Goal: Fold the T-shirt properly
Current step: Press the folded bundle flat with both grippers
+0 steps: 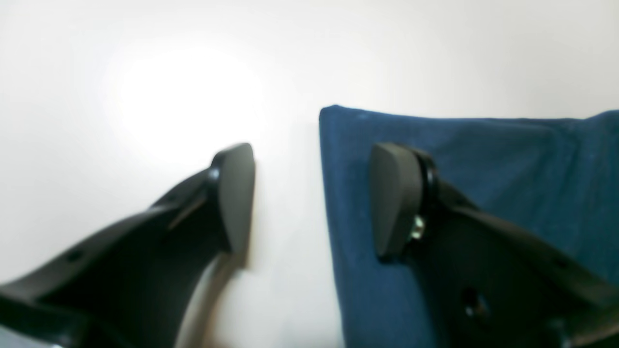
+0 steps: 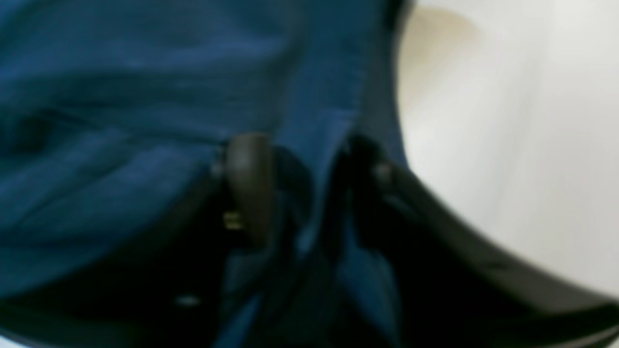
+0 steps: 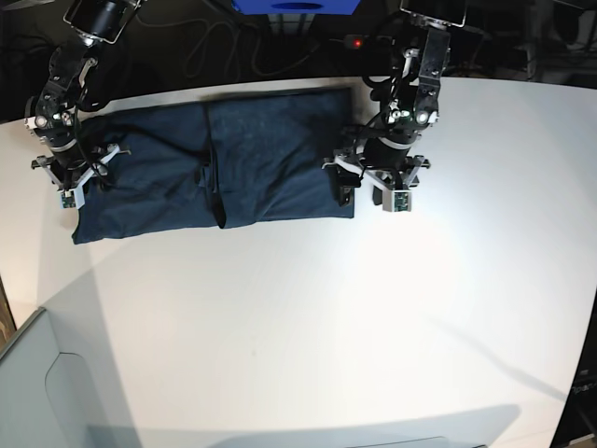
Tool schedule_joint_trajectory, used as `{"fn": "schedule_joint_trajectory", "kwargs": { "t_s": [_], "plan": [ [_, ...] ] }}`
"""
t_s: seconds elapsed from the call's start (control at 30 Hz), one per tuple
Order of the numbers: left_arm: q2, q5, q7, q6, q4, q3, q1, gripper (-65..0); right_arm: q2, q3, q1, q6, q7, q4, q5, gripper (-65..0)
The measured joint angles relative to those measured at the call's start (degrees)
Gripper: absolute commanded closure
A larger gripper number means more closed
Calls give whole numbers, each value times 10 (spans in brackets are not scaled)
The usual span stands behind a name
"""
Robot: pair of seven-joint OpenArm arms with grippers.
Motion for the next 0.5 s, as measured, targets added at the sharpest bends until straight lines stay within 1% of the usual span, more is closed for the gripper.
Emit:
{"fn": "schedule_joint_trajectory", "kwargs": {
  "t_s": [0.1, 0.13, 0.27, 0.4, 0.5],
  "plan": [
    [-10, -7, 0, 0, 0, 0, 0, -363, -5, 0, 0, 6, 1, -4, 5, -19],
    [-12, -6, 0, 0, 1, 0, 0, -363, -4, 0, 0, 8, 2, -6, 9, 0],
    [-16, -6, -2, 0, 2, -2, 2, -363, -4, 0, 0, 8, 4, -6, 8, -2],
    [-15, -6, -2, 0, 2, -2, 3, -363, -7, 0, -2, 12, -21, 24, -6, -2],
    [-16, -6, -4, 0, 2, -2, 4, -363, -7, 1, -5, 11, -24, 35, -12, -6]
  ]
}}
